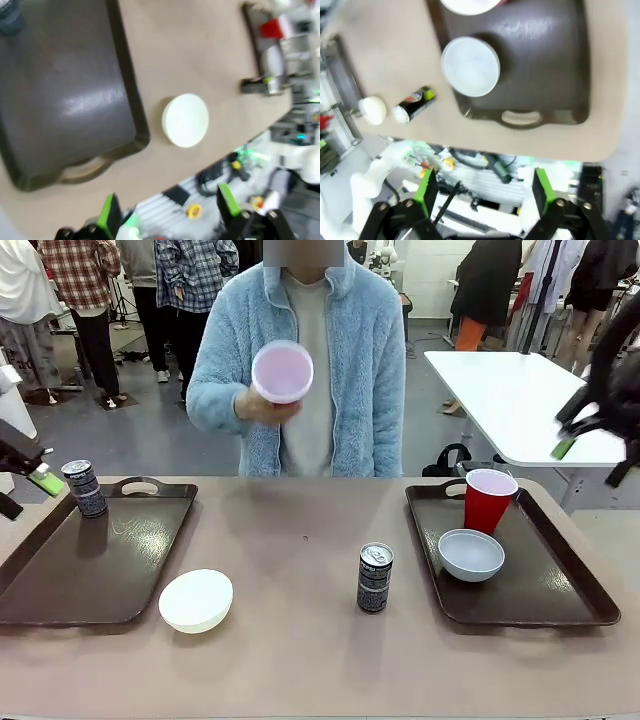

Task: Prepare tableware on both trays.
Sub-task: Pick up a Picnic Bowl from the table and place it on a Handle tray.

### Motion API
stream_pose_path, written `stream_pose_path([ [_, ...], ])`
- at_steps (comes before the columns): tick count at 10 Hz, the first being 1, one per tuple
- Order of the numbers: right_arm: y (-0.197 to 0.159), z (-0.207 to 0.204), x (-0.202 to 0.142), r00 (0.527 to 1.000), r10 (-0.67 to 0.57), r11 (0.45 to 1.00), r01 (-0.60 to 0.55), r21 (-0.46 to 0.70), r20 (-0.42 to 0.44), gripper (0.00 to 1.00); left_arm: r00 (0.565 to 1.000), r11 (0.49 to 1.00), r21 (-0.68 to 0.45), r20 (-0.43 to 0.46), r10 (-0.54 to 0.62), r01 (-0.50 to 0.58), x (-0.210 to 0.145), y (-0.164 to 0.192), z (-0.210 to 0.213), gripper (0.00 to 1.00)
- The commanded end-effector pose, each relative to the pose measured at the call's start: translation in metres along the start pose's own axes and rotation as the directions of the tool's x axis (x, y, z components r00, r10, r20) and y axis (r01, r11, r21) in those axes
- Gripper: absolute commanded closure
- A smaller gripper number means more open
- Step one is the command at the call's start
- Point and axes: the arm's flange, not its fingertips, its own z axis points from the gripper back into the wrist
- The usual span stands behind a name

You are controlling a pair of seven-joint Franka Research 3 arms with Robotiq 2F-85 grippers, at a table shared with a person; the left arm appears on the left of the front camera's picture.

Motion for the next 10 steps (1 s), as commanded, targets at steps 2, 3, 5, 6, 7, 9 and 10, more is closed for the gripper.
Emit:
stream_pose_path([
  [2,-0.07,0.061,0.026,0.995,0.072,0.971,-0.053,0.233,-0.076,0.02,0.983,0.98,0.199,-0.183,0.017,0.021,0.032,-0.045,-0.021,0.0],
  [3,-0.1,0.072,0.033,0.992,0.111,0.957,-0.089,0.276,-0.065,0.02,0.98,0.971,0.239,-0.198,0.03,0.018,0.043,-0.059,-0.034,0.0],
  [5,-0.166,0.07,0.052,0.987,0.161,0.914,-0.137,0.381,-0.03,0.02,0.982,0.959,0.283,-0.187,0.038,0.017,0.061,-0.089,-0.065,0.0],
  [6,-0.188,0.06,0.058,0.982,0.186,0.904,-0.177,0.389,0.016,0.02,0.983,0.953,0.304,-0.18,0.038,0.018,0.068,-0.097,-0.079,0.0],
  [7,-0.204,0.049,0.062,0.977,0.203,0.895,-0.21,0.392,0.06,0.02,0.987,0.934,0.355,-0.157,0.03,0.028,0.072,-0.106,-0.094,0.0],
  [9,-0.203,0.049,0.052,0.986,0.164,0.915,-0.159,0.372,0.018,0.02,0.995,0.898,0.437,-0.096,-0.017,0.057,0.072,-0.114,-0.115,0.0],
  [10,-0.203,0.049,0.052,0.986,0.164,0.915,-0.159,0.372,0.018,0.02,0.997,0.872,0.483,-0.051,-0.06,0.077,0.071,-0.114,-0.123,0.0],
])
